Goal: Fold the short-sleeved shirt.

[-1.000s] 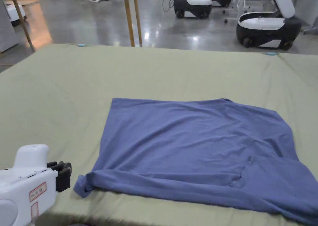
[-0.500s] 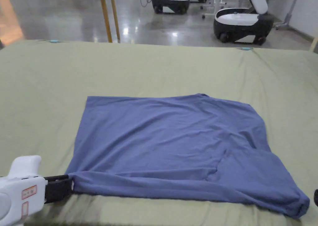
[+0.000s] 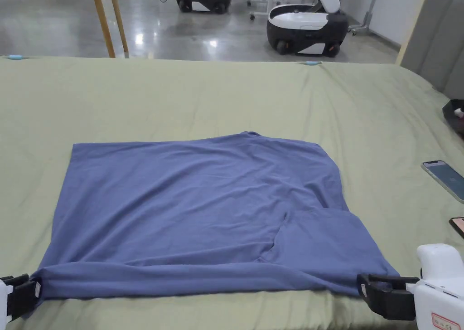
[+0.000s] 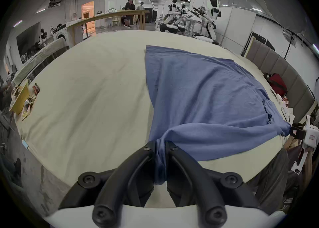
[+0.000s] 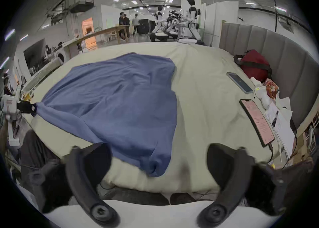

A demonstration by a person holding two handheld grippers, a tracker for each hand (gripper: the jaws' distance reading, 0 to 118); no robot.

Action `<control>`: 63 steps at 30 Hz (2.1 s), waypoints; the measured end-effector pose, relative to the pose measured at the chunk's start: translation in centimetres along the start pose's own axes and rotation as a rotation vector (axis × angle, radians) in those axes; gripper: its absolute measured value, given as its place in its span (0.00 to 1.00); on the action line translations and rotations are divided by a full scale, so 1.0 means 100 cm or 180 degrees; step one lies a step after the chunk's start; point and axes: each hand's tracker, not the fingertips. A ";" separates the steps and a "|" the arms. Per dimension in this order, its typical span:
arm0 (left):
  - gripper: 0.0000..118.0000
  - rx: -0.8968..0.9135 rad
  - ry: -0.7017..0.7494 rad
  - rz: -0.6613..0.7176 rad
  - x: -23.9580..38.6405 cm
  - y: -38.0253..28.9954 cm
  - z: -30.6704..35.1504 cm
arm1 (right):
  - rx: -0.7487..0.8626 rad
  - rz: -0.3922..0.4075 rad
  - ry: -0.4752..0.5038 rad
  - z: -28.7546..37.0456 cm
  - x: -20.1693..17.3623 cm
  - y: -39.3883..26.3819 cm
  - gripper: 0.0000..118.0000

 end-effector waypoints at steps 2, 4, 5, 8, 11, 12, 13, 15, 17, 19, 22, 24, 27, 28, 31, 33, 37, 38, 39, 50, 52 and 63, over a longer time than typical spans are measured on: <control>0.08 -0.0008 0.0001 0.0009 0.001 0.001 -0.001 | -0.0018 0.0000 -0.0023 -0.006 0.003 0.001 0.71; 0.08 -0.0017 0.0008 0.0010 0.003 0.003 0.001 | -0.0056 -0.0012 -0.0044 -0.011 0.009 0.000 0.34; 0.08 -0.0021 0.0012 0.0010 0.003 0.003 0.001 | -0.0099 -0.0087 0.0041 -0.011 0.013 -0.001 0.20; 0.08 0.0000 0.0021 -0.0012 -0.001 0.006 0.001 | -0.0069 -0.0159 0.0093 -0.006 0.013 0.005 0.03; 0.08 0.0050 -0.0020 0.0030 -0.005 0.019 0.005 | 0.0093 -0.0102 0.0063 0.003 0.010 0.023 0.03; 0.08 0.0068 -0.0024 0.0022 -0.005 0.026 0.006 | 0.0139 -0.0107 0.0086 0.004 0.010 0.031 0.03; 0.08 0.0086 -0.0026 -0.0022 -0.004 0.034 0.007 | 0.0173 -0.0079 0.0114 0.006 0.009 0.043 0.03; 0.08 0.0169 0.0002 -0.0078 -0.005 0.050 0.006 | 0.0269 0.0050 0.0075 0.004 0.007 0.067 0.03; 0.08 0.0185 -0.0019 -0.0084 -0.006 0.070 -0.001 | 0.0316 0.0107 0.0058 -0.005 0.007 0.092 0.03; 0.08 0.0186 -0.0043 -0.0058 -0.006 0.086 -0.012 | 0.0316 0.0121 0.0072 -0.020 0.010 0.115 0.03; 0.08 0.0139 -0.0039 -0.0121 -0.004 0.112 -0.033 | 0.0262 0.0108 0.0059 -0.052 0.015 0.143 0.03; 0.08 0.0086 -0.0050 -0.0127 -0.004 0.129 -0.049 | 0.0162 0.0102 0.0063 -0.075 0.018 0.160 0.03; 0.08 0.0031 -0.0043 -0.0111 -0.004 0.150 -0.074 | 0.0048 0.0149 0.0025 -0.111 0.017 0.180 0.03; 0.08 -0.0003 -0.0028 -0.0122 -0.003 0.155 -0.081 | 0.0012 0.0154 0.0024 -0.121 0.016 0.185 0.03; 0.08 -0.0089 -0.0006 -0.0128 -0.002 0.161 -0.102 | -0.0152 0.0101 0.0053 -0.152 0.015 0.195 0.04; 0.08 -0.0172 -0.0027 -0.0124 -0.003 0.160 -0.114 | -0.0240 0.0024 0.0062 -0.167 0.015 0.193 0.05; 0.95 -0.0295 -0.0021 0.0090 -0.011 0.153 -0.125 | -0.0277 -0.0292 0.0104 -0.166 0.023 0.177 1.00; 0.95 -0.0153 -0.0032 0.0100 -0.013 0.148 -0.117 | -0.0196 -0.0318 0.0093 -0.157 0.026 0.172 1.00; 0.90 -0.0035 0.0061 0.0096 -0.014 0.146 -0.107 | -0.0180 -0.0307 0.0065 -0.148 0.027 0.167 1.00; 0.03 0.0055 0.0091 0.0061 -0.001 0.092 -0.032 | -0.0049 -0.0203 -0.0087 -0.062 0.028 0.100 0.01; 0.35 0.0062 0.0056 0.0049 0.001 0.087 -0.034 | -0.0037 -0.0208 -0.0117 -0.056 0.028 0.091 0.01; 0.83 -0.0276 0.0216 -0.0035 0.020 0.084 -0.089 | -0.0124 -0.0355 -0.0088 -0.063 0.039 0.071 0.01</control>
